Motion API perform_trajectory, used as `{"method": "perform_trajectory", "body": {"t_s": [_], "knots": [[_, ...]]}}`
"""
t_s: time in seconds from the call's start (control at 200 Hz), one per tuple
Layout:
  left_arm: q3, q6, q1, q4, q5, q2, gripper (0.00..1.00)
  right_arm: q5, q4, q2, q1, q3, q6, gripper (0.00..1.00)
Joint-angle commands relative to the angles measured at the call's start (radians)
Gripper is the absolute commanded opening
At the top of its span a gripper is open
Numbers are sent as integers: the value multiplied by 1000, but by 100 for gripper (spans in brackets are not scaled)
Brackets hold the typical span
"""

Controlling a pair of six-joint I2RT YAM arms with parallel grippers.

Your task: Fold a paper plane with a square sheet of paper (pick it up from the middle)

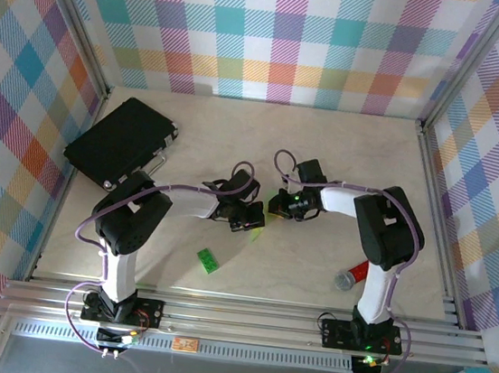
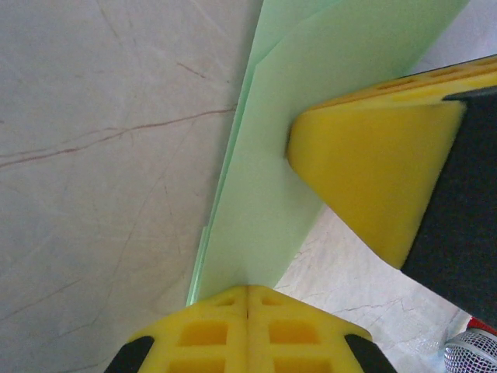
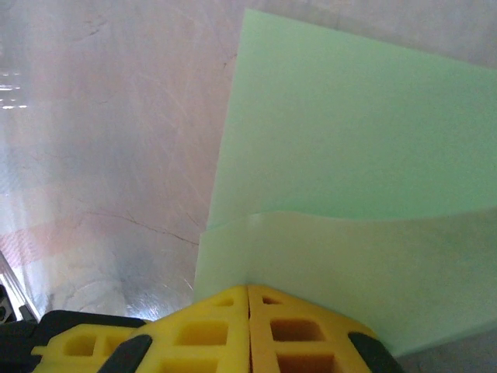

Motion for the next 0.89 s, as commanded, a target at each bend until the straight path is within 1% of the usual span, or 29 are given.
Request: {"method": "perform_trajectory", "body": {"t_s": [0.0,0.105,0.27,0.53,0.705,0.89], "knots": [[-39,-5,9,-192,-21,32,0,50,65,4,-51,-33,-43,9],[-43,-4,8,-224,-17,35,0,41,68,23,-86,-17,-32,10],[-53,1,9,-232,-6,36,0,1,25,99,-159,66,-8,10],[-39,7,9,-236,-1,34,0,10,-14,147,-219,156,-19,10],[-13,14,8,-245,-1,35,0,11,-45,126,-236,195,-25,11],[51,28,8,-252,9,15,0,30,-95,25,-236,198,-27,14]]}}
